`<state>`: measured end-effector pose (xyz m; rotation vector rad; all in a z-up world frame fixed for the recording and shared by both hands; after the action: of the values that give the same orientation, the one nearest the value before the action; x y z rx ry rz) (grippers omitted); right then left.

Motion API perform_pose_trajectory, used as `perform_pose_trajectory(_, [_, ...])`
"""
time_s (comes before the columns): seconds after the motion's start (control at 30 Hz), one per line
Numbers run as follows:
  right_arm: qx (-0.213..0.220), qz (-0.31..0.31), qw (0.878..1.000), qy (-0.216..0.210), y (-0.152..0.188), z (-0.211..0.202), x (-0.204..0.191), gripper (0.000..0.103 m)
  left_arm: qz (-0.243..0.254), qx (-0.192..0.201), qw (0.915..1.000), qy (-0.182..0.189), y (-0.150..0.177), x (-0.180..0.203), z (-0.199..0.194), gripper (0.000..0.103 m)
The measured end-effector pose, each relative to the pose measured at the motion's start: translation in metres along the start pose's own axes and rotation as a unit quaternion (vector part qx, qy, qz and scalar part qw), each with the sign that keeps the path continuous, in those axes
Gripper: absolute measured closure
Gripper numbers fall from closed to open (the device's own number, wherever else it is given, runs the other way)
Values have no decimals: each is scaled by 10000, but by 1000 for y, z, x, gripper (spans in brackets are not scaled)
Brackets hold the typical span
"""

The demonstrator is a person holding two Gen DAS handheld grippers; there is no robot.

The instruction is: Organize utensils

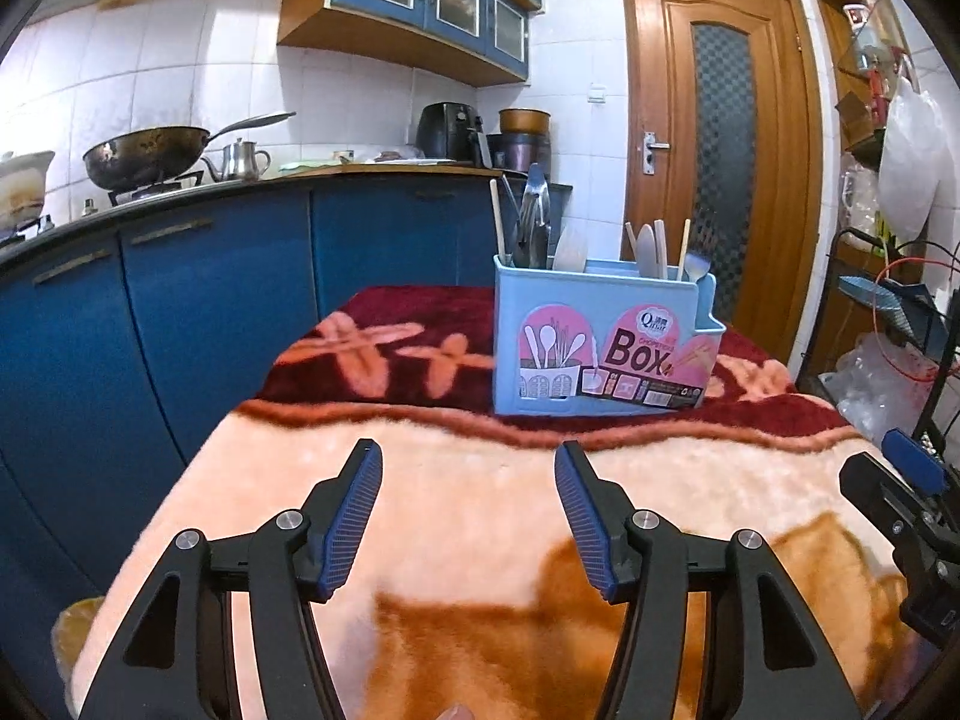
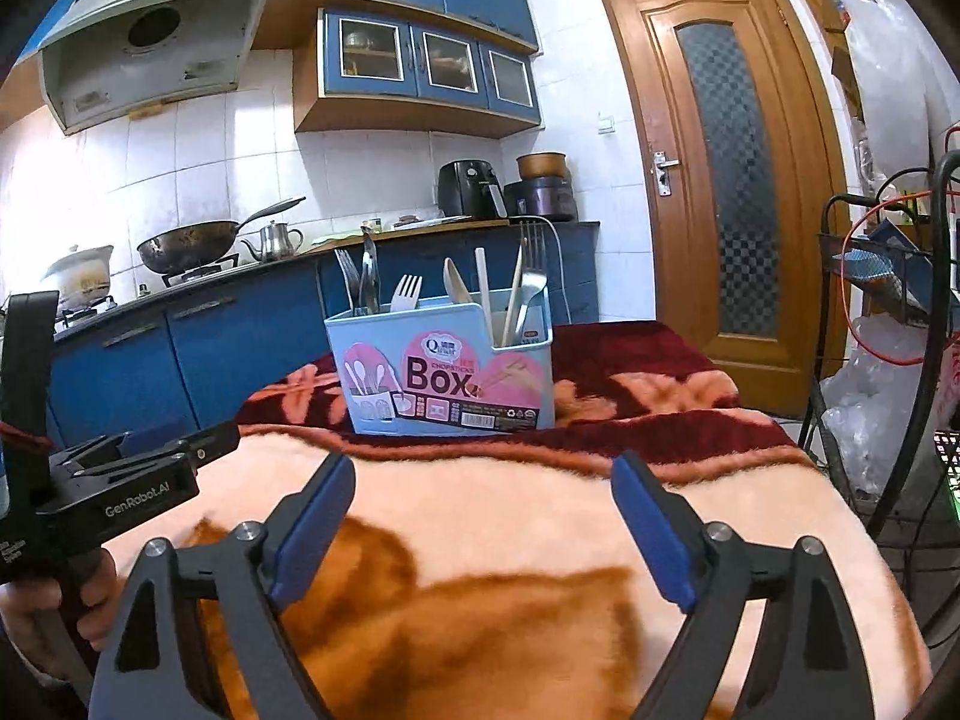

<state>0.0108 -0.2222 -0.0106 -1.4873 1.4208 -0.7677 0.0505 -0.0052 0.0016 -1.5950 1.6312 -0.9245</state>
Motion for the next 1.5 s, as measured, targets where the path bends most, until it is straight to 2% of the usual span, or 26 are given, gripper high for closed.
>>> perform_pose_trajectory(0.47, [-28, 16, 9999, 153, 5, 6, 1, 13, 71, -290, 9995, -61, 9, 5, 16, 41])
perform_pose_trajectory(1.5, [-20, 56, 9999, 156, 7, 6, 2, 13, 56, -175, 9997, -136, 8, 5, 13, 42])
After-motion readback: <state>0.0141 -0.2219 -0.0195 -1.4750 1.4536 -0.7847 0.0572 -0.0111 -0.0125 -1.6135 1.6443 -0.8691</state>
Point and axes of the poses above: each gripper's, at about its wrist camera, not at the fingertips, and z roughly the way its jaws point, x to its right, y to its underside, the point moved 3 cm from there along z, roughly the way its jaws point, and after that the axes turned 7 degrees about -x, right-handed, at the moved point
